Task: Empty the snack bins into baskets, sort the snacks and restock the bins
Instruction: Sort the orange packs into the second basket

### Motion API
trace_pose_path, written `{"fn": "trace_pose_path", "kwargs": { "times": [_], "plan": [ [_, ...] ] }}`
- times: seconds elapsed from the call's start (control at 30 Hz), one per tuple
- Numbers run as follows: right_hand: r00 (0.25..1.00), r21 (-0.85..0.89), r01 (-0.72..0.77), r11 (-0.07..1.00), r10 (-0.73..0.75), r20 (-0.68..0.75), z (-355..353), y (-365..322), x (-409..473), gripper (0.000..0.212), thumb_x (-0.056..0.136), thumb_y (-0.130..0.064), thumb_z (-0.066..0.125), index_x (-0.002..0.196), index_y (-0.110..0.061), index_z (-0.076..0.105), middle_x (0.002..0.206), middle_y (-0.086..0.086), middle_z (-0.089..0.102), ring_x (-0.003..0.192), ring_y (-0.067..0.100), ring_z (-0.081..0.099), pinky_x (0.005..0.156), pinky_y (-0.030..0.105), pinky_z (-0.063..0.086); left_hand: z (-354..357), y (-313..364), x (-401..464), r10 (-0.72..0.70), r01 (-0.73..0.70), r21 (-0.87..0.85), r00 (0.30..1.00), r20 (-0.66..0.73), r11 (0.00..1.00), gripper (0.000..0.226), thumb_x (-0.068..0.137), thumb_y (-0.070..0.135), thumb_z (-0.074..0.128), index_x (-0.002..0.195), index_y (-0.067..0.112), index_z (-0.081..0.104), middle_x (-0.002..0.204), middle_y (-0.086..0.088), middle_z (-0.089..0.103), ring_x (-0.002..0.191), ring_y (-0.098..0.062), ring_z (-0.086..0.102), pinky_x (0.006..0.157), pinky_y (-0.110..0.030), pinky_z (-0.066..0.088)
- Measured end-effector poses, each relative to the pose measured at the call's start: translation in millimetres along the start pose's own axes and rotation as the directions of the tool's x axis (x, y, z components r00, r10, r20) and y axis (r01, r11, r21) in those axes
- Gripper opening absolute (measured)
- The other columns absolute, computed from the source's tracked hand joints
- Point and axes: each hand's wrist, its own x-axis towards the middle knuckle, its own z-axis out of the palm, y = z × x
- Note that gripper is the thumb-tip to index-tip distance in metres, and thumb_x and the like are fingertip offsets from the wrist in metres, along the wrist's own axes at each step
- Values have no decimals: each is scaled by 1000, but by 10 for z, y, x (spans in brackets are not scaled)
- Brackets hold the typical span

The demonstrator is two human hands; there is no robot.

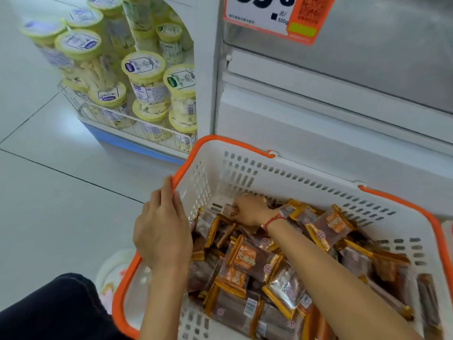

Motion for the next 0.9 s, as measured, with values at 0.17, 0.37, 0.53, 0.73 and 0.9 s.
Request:
{"fn": "trace_pose_path", "kwargs": {
  "times": [0.17, 0.37, 0.53, 0.73, 0.9],
  "plan": [
    [985, 78, 98, 992, -86, -149, -35, 64, -355, 27, 94, -28, 58, 116, -13, 59, 113, 10, 61, 107, 28, 56, 82, 35, 44, 22, -19, -2, 31, -31, 26, 1000, -1, 999, 36, 102, 24, 44, 134, 12, 55, 105, -11, 69, 80, -33, 63, 61, -38, 48],
    [898, 203, 291, 935, -194, -395, -100, 143, -1360, 24, 97, -20, 52, 121, -18, 50, 93, -3, 60, 78, 19, 57, 57, 27, 30, 36, -31, 23, 18, -18, -58, 1000, 3, 998, 36, 101, 21, 42, 135, 13, 51, 124, -11, 62, 111, -34, 56, 94, -47, 41],
    [856, 305, 290, 907, -104, -506, -47, 222, -2065, 35, 99, -31, 52, 133, -31, 49, 127, -11, 55, 110, 5, 49, 79, 9, 36, 8, 275, -161, 128, -142, -242, 989, -73, 960, 53, 84, 2, 59, 135, 10, 50, 145, -11, 45, 135, -32, 35, 114, -46, 21],
    [596, 492, 93, 866, 347, -724, -172, 720, -2844, 43, 96, -49, 43, 130, -24, 52, 122, -4, 58, 102, 14, 59, 83, 28, 48, 443, 695, -847, 603, -488, -363, 549, 579, 794, 50, 102, 34, 41, 151, 28, 32, 158, 2, 29, 144, -22, 27, 114, -41, 30],
    [0, 547, -197, 814, 558, -830, -77, 1331, -3458, 30, 96, -25, 55, 125, -16, 56, 119, 12, 57, 107, 27, 52, 82, 36, 44, 728, 494, -1013, 477, -644, -134, 394, 786, 753, 64, 98, 52, 42, 154, 35, 14, 163, 8, 9, 148, -23, 17, 118, -41, 19]
  ]
}}
